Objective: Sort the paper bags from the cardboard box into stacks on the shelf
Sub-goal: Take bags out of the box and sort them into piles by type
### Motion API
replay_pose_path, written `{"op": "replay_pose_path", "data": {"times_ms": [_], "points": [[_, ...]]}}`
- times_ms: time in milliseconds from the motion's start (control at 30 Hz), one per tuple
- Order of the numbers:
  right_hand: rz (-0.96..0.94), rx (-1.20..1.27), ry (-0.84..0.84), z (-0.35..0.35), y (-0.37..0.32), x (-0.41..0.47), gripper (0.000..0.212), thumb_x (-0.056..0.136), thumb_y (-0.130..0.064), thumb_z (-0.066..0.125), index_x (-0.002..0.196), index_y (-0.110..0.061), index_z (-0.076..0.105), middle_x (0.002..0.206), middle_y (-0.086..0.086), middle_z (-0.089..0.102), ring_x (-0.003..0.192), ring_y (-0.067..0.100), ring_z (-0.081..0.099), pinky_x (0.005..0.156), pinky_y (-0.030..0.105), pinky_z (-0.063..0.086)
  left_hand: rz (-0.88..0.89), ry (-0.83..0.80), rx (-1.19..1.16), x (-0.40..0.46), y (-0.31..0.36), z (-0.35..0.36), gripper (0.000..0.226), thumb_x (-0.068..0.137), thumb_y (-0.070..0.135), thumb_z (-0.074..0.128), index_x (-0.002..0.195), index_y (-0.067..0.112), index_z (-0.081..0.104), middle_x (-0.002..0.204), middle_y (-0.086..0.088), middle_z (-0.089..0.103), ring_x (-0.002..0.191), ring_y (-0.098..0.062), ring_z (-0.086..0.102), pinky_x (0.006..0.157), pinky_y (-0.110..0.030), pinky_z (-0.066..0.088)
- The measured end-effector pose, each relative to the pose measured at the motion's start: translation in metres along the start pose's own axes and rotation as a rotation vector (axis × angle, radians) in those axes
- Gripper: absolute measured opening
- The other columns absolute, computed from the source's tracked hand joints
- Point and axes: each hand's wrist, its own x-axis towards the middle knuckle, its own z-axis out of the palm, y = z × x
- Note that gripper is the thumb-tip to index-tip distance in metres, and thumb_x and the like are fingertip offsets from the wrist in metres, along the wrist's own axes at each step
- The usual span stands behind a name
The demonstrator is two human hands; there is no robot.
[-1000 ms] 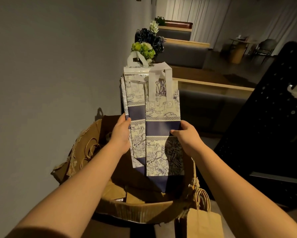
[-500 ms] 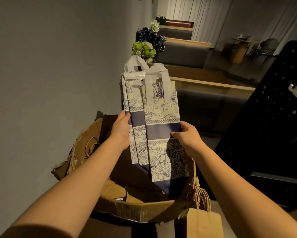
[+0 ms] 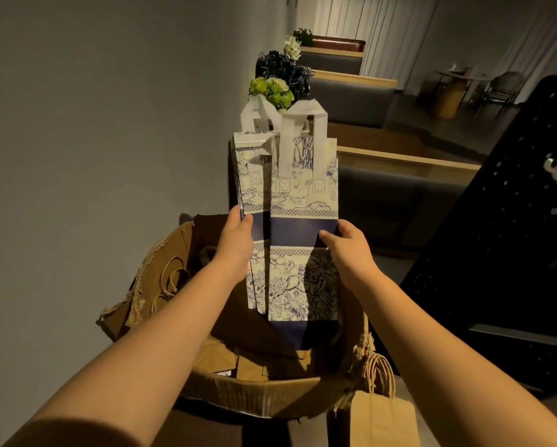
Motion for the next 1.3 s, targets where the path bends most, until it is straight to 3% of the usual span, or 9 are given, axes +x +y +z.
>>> {"op": "replay_pose_path", "data": {"times_ms": [133,333,467,533,633,767,967,1200,1300], "points": [[-0.052,-0.052,0.044,0.012,-0.013,0.002,0.022,0.094,-0.009,0.058,0.115,-0.013,0.058,0.109,0.002,0.065,0.102,0.017,0.062,0.089,0.032,0.051,-0.028,-0.052,-0.057,-0.001,-0.003,0.004,0.056,0.097,0.036,0.042,0.150,0.026,0.030,0.152,-0.001,0.038,0.138,-0.022,0.038,0.114,-0.050,0.032],[-0.123,-0.176,0.045,0.021,-0.017,0.002,0.024,0.094,-0.008,0.056,0.116,-0.017,0.057,0.099,-0.009,0.060,0.092,0.006,0.057,0.082,0.024,0.045,-0.003,-0.065,-0.098,-0.009,0.004,0.008,0.031,0.106,0.027,0.034,0.132,0.025,0.050,0.132,0.004,0.056,0.122,-0.014,0.053,0.103,-0.036,0.043],[-0.151,-0.251,0.106,0.027,-0.014,0.004,0.025,0.092,-0.012,0.059,0.115,-0.020,0.060,0.099,-0.007,0.061,0.091,0.009,0.058,0.081,0.030,0.050,-0.025,-0.076,-0.136,-0.010,0.005,0.009,0.026,0.104,0.034,0.037,0.120,0.033,0.058,0.126,0.004,0.062,0.116,-0.016,0.059,0.101,-0.044,0.047],[-0.161,-0.289,0.149,0.030,-0.012,0.007,0.028,0.089,-0.018,0.062,0.116,-0.023,0.060,0.104,0.003,0.062,0.098,0.019,0.060,0.084,0.040,0.054,-0.035,-0.054,-0.131,-0.008,0.003,0.009,0.040,0.098,0.046,0.043,0.133,0.030,0.052,0.135,0.003,0.057,0.123,-0.018,0.055,0.106,-0.048,0.043],[-0.127,-0.259,0.132,0.032,-0.011,0.008,0.033,0.091,-0.016,0.061,0.123,-0.018,0.055,0.112,0.003,0.060,0.100,0.018,0.059,0.080,0.029,0.049,-0.060,-0.063,-0.096,-0.012,0.004,0.010,0.067,0.086,0.064,0.050,0.144,0.033,0.041,0.145,0.004,0.047,0.133,-0.020,0.045,0.111,-0.049,0.036],[-0.107,-0.203,0.103,0.031,-0.012,0.004,0.046,0.093,-0.017,0.062,0.135,-0.017,0.044,0.117,-0.005,0.056,0.105,0.012,0.055,0.088,0.028,0.046,0.038,-0.109,0.035,-0.016,0.006,0.008,0.050,0.102,0.033,0.045,0.150,0.026,0.031,0.151,0.004,0.040,0.139,-0.017,0.036,0.115,-0.045,0.030],[0.126,0.017,-0.062,0.032,-0.008,0.001,0.042,0.099,-0.034,0.051,0.135,-0.013,0.046,0.123,-0.001,0.057,0.100,0.012,0.055,0.074,0.025,0.044,0.020,-0.116,-0.006,-0.020,0.008,0.008,0.049,0.102,0.030,0.046,0.149,0.025,0.032,0.146,0.004,0.045,0.132,-0.015,0.043,0.110,-0.038,0.035],[0.170,0.203,-0.096,0.029,-0.012,-0.002,0.025,0.097,-0.021,0.055,0.118,-0.009,0.060,0.109,0.009,0.070,0.093,0.020,0.068,0.071,0.028,0.052,0.075,-0.124,0.034,-0.024,0.010,0.007,0.046,0.101,0.010,0.047,0.142,0.027,0.035,0.121,0.011,0.057,0.098,0.003,0.056,0.069,-0.013,0.046],[0.148,0.281,-0.077,0.024,-0.020,0.004,0.026,0.095,-0.024,0.059,0.115,-0.009,0.062,0.105,0.009,0.072,0.094,0.023,0.070,0.076,0.034,0.055,0.092,-0.197,0.070,-0.027,0.009,0.005,0.054,0.100,0.009,0.048,0.145,0.032,0.031,0.118,0.019,0.055,0.104,0.005,0.054,0.072,-0.011,0.047]]}}
